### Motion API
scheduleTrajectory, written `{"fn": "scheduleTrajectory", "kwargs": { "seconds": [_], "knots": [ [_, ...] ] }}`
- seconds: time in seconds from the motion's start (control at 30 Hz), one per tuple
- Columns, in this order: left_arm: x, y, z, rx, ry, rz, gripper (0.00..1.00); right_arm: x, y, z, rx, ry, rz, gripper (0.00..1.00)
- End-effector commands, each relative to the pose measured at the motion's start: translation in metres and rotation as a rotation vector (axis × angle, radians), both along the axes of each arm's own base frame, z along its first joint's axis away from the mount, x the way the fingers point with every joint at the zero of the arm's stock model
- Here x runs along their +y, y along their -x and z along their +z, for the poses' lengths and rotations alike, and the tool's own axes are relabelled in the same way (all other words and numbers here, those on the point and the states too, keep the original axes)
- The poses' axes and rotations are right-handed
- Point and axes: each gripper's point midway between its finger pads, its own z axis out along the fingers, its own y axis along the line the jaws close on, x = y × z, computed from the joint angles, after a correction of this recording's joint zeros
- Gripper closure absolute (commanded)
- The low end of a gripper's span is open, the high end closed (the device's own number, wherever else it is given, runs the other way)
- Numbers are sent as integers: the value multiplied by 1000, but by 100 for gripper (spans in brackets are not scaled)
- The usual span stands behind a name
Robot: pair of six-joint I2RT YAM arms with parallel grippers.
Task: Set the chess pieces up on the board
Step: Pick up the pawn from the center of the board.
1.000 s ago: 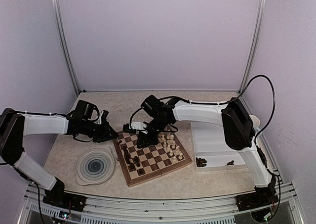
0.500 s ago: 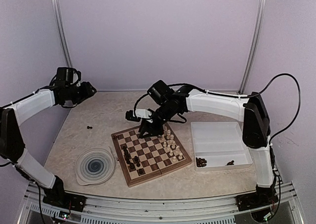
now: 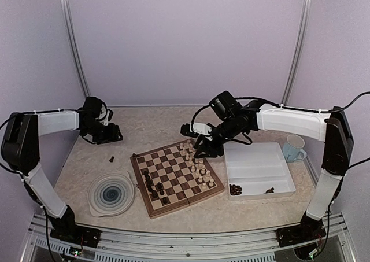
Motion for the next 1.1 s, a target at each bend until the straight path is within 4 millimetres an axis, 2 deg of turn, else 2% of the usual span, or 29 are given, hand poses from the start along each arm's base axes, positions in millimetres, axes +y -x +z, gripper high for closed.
{"fn": "scheduleTrajectory", "kwargs": {
  "seconds": [0.0, 0.13, 0.23, 0.37, 0.43, 0.53, 0.63, 0.7, 0.8, 0.87, 0.97, 1.07],
  "knots": [
    [-87, 3, 29, -150, -43, -358, 37, -3, -5, 6, -15, -37, -8, 60],
    [-109, -6, 13, -112, -156, -390, 37, -4, -1, 3, 1, -39, 6, 60],
    [-113, -11, -5, -74, -250, -387, 38, -5, 0, -2, 3, -33, 12, 60],
    [-119, -10, -8, -76, -245, -400, 37, -5, 5, -10, 29, -27, 24, 60],
    [-114, -9, -6, -86, -262, -406, 37, -6, 8, -14, 42, -24, 32, 60],
    [-80, -14, -1, -80, -284, -260, 36, -6, 8, -19, 52, -14, 37, 60],
    [-37, -21, 3, -64, -208, -39, 36, -6, 9, -22, 60, -13, 41, 60],
    [-26, -26, 5, -74, -127, 16, 36, -5, 10, -25, 68, -10, 45, 60],
    [-31, -37, 10, -84, -105, 6, 36, -5, 10, -32, 82, 3, 48, 60],
    [-37, -48, -1, -50, -92, -6, 36, -4, 10, -36, 89, 10, 50, 60],
    [-42, -70, -7, -43, -105, -20, 37, -5, 10, -40, 95, 17, 52, 60],
    [-44, -77, -28, 6, -103, -44, 37, -6, 10, -43, 96, 27, 47, 60]
  ]
}}
